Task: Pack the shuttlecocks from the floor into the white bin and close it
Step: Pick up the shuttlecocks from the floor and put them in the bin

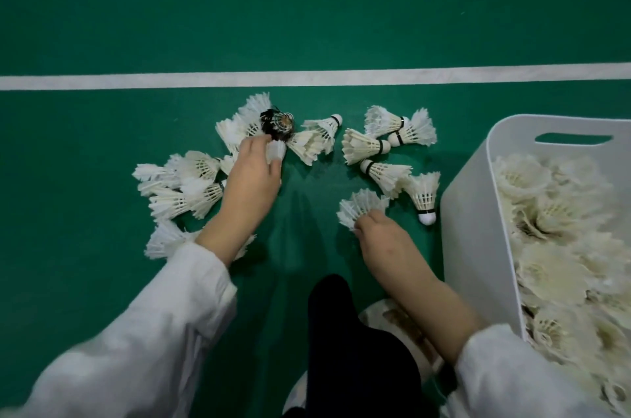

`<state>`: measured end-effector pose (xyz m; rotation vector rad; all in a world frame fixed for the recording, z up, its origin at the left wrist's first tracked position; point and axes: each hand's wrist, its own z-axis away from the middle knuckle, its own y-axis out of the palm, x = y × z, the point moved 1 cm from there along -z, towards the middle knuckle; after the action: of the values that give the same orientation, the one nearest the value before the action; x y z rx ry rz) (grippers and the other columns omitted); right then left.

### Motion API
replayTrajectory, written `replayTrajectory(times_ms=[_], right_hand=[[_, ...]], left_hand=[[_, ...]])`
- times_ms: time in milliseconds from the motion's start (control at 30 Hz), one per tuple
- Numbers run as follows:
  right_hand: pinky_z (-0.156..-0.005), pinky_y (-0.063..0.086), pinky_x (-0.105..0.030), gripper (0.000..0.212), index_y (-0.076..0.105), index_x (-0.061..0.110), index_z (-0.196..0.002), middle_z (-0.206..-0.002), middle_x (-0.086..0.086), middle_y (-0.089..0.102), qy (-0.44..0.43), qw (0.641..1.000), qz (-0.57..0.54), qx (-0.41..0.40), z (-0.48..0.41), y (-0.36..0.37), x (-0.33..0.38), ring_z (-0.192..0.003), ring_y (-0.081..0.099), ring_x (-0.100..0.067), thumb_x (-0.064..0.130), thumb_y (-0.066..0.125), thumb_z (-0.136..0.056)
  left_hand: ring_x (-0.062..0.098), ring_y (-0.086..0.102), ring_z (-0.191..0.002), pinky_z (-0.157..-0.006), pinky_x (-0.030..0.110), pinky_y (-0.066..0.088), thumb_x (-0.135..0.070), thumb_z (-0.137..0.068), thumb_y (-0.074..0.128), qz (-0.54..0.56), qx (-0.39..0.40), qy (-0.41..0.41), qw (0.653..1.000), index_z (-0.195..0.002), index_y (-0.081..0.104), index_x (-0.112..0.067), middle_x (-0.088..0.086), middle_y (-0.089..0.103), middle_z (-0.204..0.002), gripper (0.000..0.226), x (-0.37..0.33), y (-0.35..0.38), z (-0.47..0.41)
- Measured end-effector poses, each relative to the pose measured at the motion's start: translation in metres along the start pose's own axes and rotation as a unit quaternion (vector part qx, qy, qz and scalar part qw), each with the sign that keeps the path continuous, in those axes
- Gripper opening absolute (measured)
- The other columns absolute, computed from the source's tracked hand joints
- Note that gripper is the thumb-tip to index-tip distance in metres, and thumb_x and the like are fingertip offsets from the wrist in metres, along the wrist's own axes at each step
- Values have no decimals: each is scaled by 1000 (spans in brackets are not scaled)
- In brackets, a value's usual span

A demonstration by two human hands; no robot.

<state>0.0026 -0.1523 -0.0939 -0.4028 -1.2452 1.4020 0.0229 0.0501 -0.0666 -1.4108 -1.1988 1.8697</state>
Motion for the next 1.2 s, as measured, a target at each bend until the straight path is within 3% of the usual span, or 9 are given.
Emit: replayTrajectory(times_ms=[100,333,533,733,900,967,1033,1133,1200], right_hand=[[-74,37,-31,19,55,4,-104,-108,-11,52,2,1000,-6,-5,-1,5,-2,-97,52,-28,-2,45,-89],[-80,41,-32,26,54,5,-109,-111,-9,51,17,1000,8,4,2,3,5,-101,49,-26,-3,42,-88],[-73,33,-27,23,55,7,-108,-111,-10,52,15,1000,12,2,4,3,4,-100,50,-26,1,44,-90],[-77,37,-30,24,57,5,-108,-109,-10,53,17,999,-34,-8,4,4,8,-99,51,-28,0,44,-90],[-78,39,-31,24,57,5,-109,-109,-11,53,25,999,-42,-5,2,3,10,-99,51,-28,0,43,-90],[-76,38,-31,24,58,4,-108,-109,-11,52,24,999,-43,-8,0,2,9,-98,52,-28,0,43,-91],[-73,36,-30,22,60,2,-106,-109,-11,50,22,999,-34,-19,-3,0,7,-96,52,-29,2,44,-91],[-70,32,-28,21,61,1,-103,-106,-10,45,32,999,-17,-35,-3,-1,4,-93,51,-29,5,44,-92],[-69,30,-27,22,61,2,-103,-99,-8,44,29,999,-6,-36,-3,0,2,-94,49,-28,6,43,-93]], left_hand=[[27,48,-118,-96,31,36,-13,-93,46,-61,31,31,997,-139,31,-5,11,31,-144,49,16,4,-18],[26,46,-107,-96,33,40,-14,-86,60,-72,46,-6,996,-138,29,-6,14,34,-126,61,27,30,-9],[23,42,-111,-96,32,42,-15,-86,59,-135,1,57,989,-111,52,-6,10,41,-121,28,23,35,-6],[21,41,-106,-80,35,44,-13,-90,51,-116,88,78,986,-117,39,-11,7,50,-115,30,16,45,18],[10,58,-69,-54,22,45,-20,-93,50,84,78,-89,989,-120,41,-17,0,59,-94,29,18,24,28],[15,63,-70,-60,33,54,-26,-94,47,139,53,-134,980,-116,48,-14,0,62,-93,25,27,10,25],[16,60,-69,-65,37,55,-35,-95,43,79,8,-119,990,-110,53,-13,-1,60,-86,28,36,-4,17],[20,59,-79,-62,32,48,-38,-95,40,-49,-41,-69,996,-120,48,-14,8,60,-106,36,48,-18,-5],[25,58,-93,-63,32,42,-33,-96,41,-118,-7,-69,991,-134,36,-10,13,47,-130,45,54,-18,-17]])
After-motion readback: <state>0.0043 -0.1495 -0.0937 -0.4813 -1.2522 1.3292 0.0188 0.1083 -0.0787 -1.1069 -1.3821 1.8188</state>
